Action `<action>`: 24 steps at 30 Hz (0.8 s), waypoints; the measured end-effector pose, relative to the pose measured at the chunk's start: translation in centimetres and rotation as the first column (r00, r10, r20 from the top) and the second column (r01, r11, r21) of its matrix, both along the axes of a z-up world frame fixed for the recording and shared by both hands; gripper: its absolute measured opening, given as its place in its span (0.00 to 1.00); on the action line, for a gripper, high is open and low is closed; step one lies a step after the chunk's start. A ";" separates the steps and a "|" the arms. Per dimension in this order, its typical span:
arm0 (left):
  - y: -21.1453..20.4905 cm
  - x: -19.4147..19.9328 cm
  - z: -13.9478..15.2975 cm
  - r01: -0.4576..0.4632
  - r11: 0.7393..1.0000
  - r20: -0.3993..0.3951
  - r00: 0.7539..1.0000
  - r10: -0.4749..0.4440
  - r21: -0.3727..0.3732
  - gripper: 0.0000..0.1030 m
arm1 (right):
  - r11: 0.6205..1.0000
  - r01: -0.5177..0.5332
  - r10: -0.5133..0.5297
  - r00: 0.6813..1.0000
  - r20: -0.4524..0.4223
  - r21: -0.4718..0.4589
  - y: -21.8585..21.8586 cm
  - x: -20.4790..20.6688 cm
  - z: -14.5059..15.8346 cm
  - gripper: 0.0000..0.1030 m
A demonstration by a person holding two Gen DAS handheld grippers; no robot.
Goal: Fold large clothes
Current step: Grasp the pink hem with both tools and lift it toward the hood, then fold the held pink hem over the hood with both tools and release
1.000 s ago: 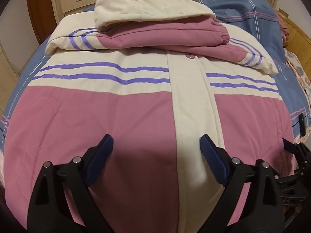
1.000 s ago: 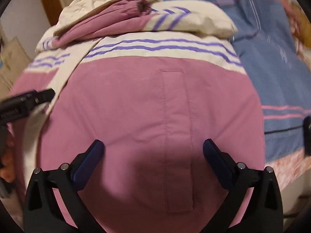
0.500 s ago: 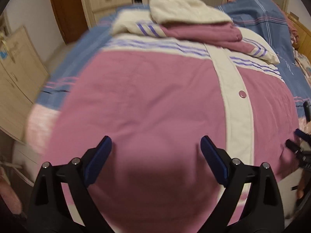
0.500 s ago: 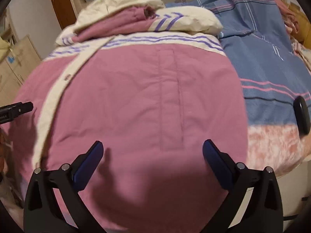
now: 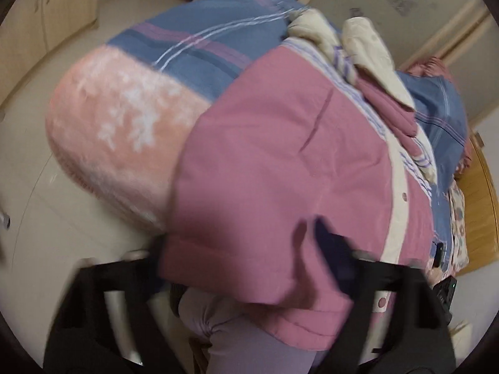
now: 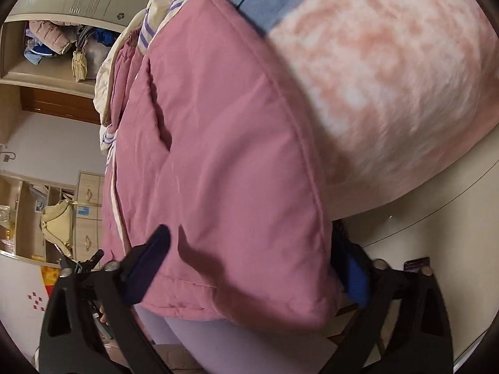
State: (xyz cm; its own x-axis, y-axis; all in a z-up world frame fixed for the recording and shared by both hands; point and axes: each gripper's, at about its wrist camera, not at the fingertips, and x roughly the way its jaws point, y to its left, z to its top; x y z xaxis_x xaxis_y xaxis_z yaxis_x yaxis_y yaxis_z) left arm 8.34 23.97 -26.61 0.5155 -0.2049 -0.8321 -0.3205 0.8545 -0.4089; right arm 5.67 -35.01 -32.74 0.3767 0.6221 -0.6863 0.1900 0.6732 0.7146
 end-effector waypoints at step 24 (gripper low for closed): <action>-2.5 17.3 21.4 0.049 0.998 0.467 0.882 -0.058 0.031 0.14 | 0.991 -0.046 -0.036 0.804 0.593 0.122 -0.2 19.1 26.8 0.10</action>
